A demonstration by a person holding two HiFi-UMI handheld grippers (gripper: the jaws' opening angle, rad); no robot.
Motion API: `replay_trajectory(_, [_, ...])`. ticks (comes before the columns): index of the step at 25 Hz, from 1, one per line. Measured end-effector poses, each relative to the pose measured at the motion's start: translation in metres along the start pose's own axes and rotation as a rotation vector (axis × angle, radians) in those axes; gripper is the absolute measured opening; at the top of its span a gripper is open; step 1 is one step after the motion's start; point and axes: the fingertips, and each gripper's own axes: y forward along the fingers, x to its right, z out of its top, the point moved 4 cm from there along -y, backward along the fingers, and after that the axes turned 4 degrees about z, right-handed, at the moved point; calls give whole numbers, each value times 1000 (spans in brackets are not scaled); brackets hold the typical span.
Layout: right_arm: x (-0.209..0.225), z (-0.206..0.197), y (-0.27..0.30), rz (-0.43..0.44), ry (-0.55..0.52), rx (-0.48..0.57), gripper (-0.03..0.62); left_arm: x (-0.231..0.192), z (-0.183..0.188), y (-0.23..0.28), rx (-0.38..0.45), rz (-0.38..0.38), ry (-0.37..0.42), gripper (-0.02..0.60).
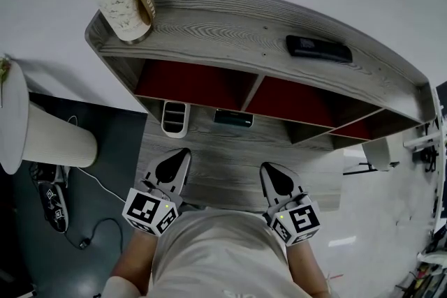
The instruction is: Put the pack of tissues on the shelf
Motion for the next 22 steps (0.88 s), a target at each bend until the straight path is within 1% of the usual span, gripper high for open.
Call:
replay_trajectory(3, [2,-1,-2,-9,8,0,28,4,3,2,17,-27,0,15])
replay_trajectory(8, [2,-1,-4,-20,12,1,28,2,2,8,29,-30,-43,16])
replay_trajectory(16, [3,0,-6,-35,16,4,28,-4,0,13,17,-43,-100,14])
replay_trajectory(22, [3,-1,-6,-40,18,3,26,-4,2,10,37,-46,-126,14])
